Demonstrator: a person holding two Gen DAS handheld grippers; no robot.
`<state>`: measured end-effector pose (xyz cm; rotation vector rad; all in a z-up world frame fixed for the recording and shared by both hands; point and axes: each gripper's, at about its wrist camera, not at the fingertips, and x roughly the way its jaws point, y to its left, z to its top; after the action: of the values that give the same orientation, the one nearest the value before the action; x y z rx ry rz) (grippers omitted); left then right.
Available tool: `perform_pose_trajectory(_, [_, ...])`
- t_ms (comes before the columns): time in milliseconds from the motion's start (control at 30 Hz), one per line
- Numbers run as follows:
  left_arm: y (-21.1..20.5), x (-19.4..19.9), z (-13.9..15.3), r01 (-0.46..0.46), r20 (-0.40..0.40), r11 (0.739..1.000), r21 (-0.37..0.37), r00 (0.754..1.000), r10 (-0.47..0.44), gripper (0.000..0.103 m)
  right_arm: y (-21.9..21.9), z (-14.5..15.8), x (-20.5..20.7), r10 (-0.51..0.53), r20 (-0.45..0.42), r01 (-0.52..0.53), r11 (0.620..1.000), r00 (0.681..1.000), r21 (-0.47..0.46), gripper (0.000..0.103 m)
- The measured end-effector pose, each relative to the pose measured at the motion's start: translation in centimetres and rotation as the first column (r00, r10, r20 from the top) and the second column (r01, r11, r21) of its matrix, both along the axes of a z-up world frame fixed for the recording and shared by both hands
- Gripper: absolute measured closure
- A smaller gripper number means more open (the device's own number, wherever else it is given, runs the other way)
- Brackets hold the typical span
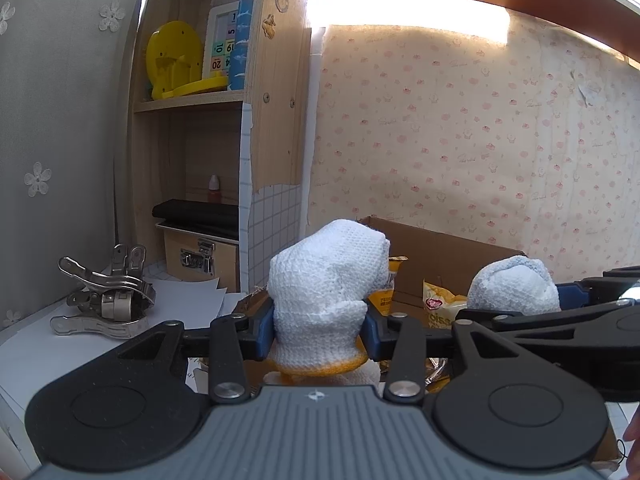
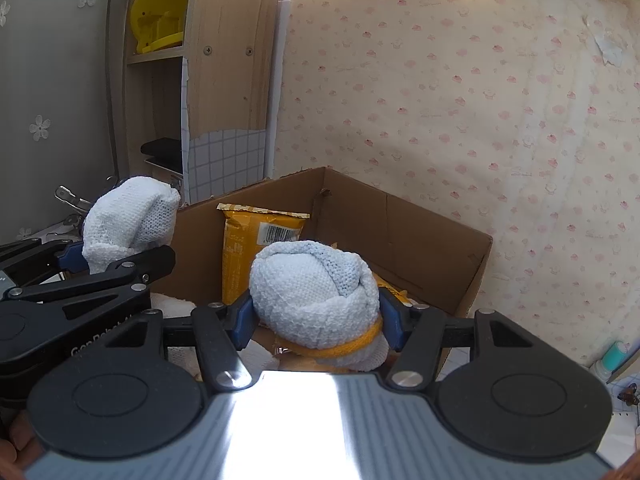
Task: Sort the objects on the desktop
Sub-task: 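Open the right gripper and the left gripper to drop the gloves into the box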
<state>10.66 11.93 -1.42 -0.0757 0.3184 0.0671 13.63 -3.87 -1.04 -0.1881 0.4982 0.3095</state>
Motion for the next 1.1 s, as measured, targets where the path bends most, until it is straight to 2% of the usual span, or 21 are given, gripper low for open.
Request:
perform_pose_trajectory(133, [0.1, -0.1, 0.0, -0.003, 0.000, 1.000, -0.001, 1.000, 0.003, 0.057, 0.0, 0.1, -0.1, -0.009, 0.015, 0.009, 1.000, 1.000, -0.008, 0.036])
perform_pose_trajectory(500, [0.1, -0.1, 0.3, -0.001, 0.000, 1.000, -0.001, 1.000, 0.001, 0.057, 0.0, 0.6, -0.7, -0.009, 0.030, 0.009, 1.000, 1.000, -0.002, 0.036])
perform_pose_trajectory(600, [0.0, 0.0, 0.3, -0.003, -0.001, 1.000, 0.004, 1.000, 0.003, 0.050, -0.2, 0.8, -0.9, -0.012, 0.037, 0.012, 1.000, 0.999, 0.005, 0.036])
perform_pose_trajectory(667, [0.1, 0.0, 0.3, -0.009, -0.003, 1.000, 0.001, 1.000, 0.009, 0.041, -0.4, 1.0, -1.0, -0.018, 0.043, 0.018, 1.000, 0.999, 0.010, 0.036])
perform_pose_trajectory(1100, [0.3, -0.3, 0.7, 0.006, 0.010, 1.000, -0.007, 1.000, -0.006, 0.025, -1.4, 1.7, -2.0, -0.036, 0.064, 0.034, 0.999, 0.997, 0.036, 0.036])
